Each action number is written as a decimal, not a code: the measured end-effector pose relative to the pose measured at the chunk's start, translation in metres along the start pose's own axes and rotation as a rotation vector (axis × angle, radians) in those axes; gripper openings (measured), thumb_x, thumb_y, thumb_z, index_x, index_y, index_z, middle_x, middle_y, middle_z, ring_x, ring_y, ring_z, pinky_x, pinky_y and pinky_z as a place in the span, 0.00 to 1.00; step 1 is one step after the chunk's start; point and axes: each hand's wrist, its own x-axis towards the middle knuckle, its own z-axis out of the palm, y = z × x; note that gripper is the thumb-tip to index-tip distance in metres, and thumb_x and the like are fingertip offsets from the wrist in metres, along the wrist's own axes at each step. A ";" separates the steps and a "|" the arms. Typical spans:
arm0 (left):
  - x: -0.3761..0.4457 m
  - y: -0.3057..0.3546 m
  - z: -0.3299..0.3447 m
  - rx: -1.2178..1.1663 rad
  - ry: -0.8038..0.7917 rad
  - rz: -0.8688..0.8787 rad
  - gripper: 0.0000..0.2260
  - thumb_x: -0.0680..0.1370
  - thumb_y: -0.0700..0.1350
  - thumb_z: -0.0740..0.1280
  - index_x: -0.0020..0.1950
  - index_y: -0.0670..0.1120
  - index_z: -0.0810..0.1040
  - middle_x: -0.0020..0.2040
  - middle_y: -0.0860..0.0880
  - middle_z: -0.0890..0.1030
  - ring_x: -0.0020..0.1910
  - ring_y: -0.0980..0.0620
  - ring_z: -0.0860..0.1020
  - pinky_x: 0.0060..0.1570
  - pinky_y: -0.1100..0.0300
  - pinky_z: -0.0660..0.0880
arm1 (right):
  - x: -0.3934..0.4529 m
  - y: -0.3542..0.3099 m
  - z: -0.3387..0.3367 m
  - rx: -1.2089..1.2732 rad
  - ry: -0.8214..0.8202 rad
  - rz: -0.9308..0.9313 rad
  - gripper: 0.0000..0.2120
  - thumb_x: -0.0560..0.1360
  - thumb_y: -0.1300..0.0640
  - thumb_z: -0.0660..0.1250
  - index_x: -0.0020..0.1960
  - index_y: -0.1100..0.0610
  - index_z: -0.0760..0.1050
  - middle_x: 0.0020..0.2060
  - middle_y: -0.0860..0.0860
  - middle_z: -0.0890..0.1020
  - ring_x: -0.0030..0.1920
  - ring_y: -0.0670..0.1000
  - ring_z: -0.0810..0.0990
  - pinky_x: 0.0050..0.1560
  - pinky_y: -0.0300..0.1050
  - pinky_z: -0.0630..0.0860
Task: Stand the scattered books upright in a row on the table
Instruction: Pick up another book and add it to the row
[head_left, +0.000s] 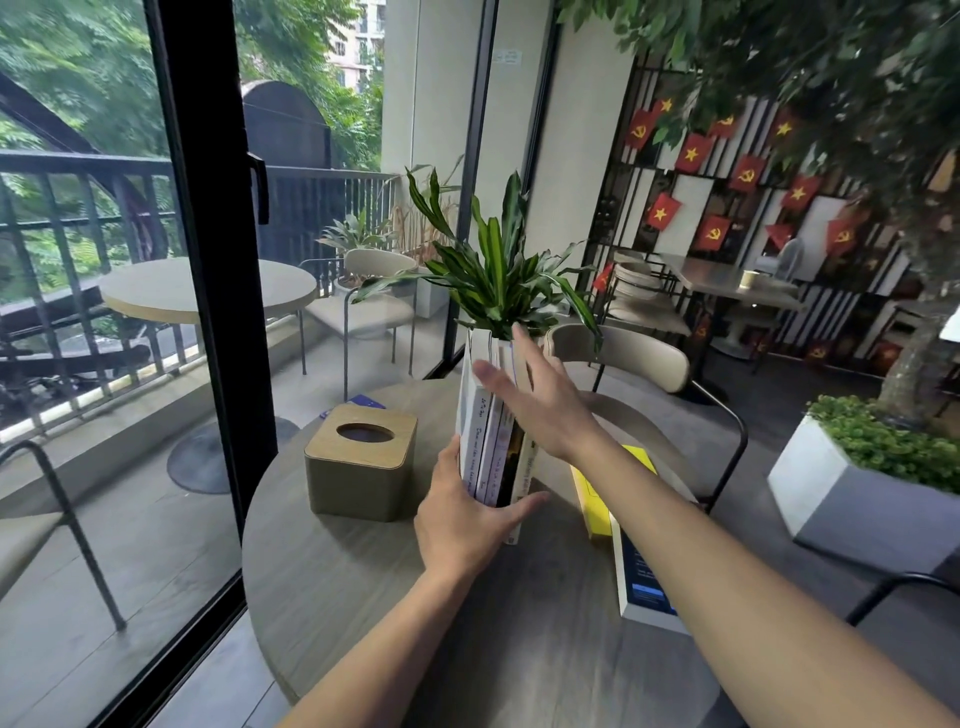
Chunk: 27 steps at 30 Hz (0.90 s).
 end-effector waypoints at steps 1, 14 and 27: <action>0.001 0.001 0.001 0.012 0.002 -0.011 0.48 0.56 0.75 0.72 0.69 0.55 0.64 0.55 0.57 0.80 0.51 0.54 0.80 0.48 0.54 0.78 | -0.001 0.000 0.002 -0.030 0.001 -0.012 0.45 0.68 0.26 0.61 0.78 0.42 0.52 0.73 0.53 0.63 0.72 0.55 0.64 0.67 0.57 0.64; 0.003 -0.007 0.009 0.089 0.092 0.026 0.35 0.61 0.67 0.73 0.62 0.54 0.69 0.44 0.55 0.81 0.41 0.48 0.81 0.38 0.54 0.77 | -0.009 0.014 0.021 -0.121 0.251 -0.208 0.35 0.68 0.35 0.70 0.71 0.46 0.68 0.65 0.49 0.75 0.63 0.50 0.75 0.57 0.47 0.73; -0.001 -0.005 0.002 0.058 0.059 0.038 0.39 0.62 0.63 0.77 0.67 0.52 0.67 0.46 0.53 0.82 0.43 0.46 0.82 0.37 0.56 0.73 | -0.040 0.034 0.027 0.004 0.211 -0.188 0.43 0.73 0.33 0.62 0.79 0.47 0.47 0.78 0.47 0.59 0.75 0.45 0.60 0.70 0.44 0.62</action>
